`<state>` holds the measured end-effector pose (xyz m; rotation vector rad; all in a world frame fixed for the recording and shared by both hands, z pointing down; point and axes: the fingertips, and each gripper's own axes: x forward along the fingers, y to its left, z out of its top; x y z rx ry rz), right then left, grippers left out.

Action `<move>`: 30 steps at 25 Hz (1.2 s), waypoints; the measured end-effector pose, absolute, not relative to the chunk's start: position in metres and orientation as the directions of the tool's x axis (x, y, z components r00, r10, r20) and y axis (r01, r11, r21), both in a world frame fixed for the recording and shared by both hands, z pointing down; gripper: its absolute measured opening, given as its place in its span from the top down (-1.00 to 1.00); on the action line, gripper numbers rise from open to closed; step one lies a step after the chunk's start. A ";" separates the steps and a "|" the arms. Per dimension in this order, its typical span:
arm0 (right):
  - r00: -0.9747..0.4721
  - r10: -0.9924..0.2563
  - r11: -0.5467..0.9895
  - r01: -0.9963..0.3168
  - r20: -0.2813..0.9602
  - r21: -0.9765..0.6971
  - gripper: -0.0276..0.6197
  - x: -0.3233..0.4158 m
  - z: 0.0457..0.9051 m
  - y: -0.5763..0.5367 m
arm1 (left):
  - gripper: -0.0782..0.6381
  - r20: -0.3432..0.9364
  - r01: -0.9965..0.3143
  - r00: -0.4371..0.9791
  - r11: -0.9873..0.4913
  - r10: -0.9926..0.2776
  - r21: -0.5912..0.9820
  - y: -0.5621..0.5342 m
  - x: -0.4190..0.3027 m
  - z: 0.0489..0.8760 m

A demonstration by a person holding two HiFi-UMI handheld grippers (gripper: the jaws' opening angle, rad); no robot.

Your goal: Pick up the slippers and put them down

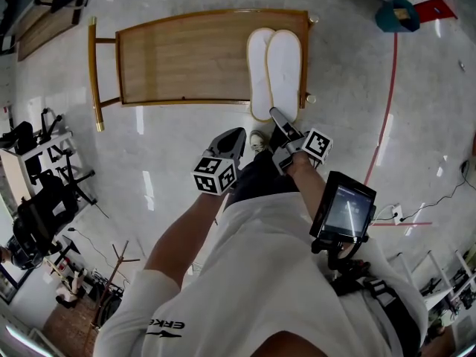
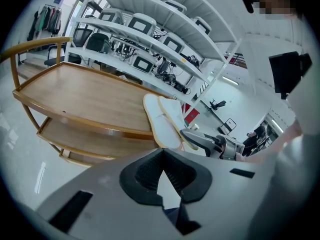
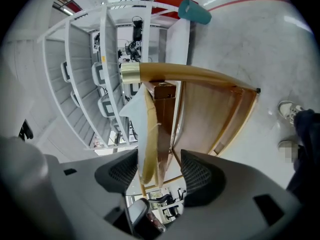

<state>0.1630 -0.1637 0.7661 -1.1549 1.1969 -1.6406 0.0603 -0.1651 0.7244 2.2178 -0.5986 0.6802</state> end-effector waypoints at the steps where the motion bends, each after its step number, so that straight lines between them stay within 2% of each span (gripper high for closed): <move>1: -0.277 -0.936 -0.246 0.082 0.216 -0.966 0.07 0.164 0.767 -0.164 | 0.77 0.627 -0.595 0.751 -0.625 -0.209 0.505 -0.166 0.060 0.726; 2: -0.276 -0.937 -0.244 0.085 0.213 -0.966 0.08 0.164 0.767 -0.165 | 0.77 0.627 -0.597 0.750 -0.624 -0.210 0.505 -0.166 0.059 0.726; 5: -0.272 -0.939 -0.238 0.078 0.209 -0.968 0.48 0.163 0.761 -0.168 | 0.77 0.626 -0.598 0.750 -0.622 -0.212 0.506 -0.168 0.057 0.725; 8: -0.275 -0.942 -0.217 0.063 0.193 -0.974 0.68 0.164 0.755 -0.173 | 0.77 0.623 -0.595 0.753 -0.625 -0.211 0.506 -0.170 0.059 0.724; 19: -0.316 -0.924 -0.206 -0.058 0.214 -0.977 0.74 0.162 0.740 -0.170 | 0.77 0.601 -0.587 0.765 -0.632 -0.230 0.506 -0.174 0.058 0.716; 30: -0.357 -0.910 -0.157 -0.178 0.212 -0.971 0.75 0.162 0.702 -0.169 | 0.77 0.534 -0.588 0.787 -0.638 -0.309 0.498 -0.193 0.058 0.684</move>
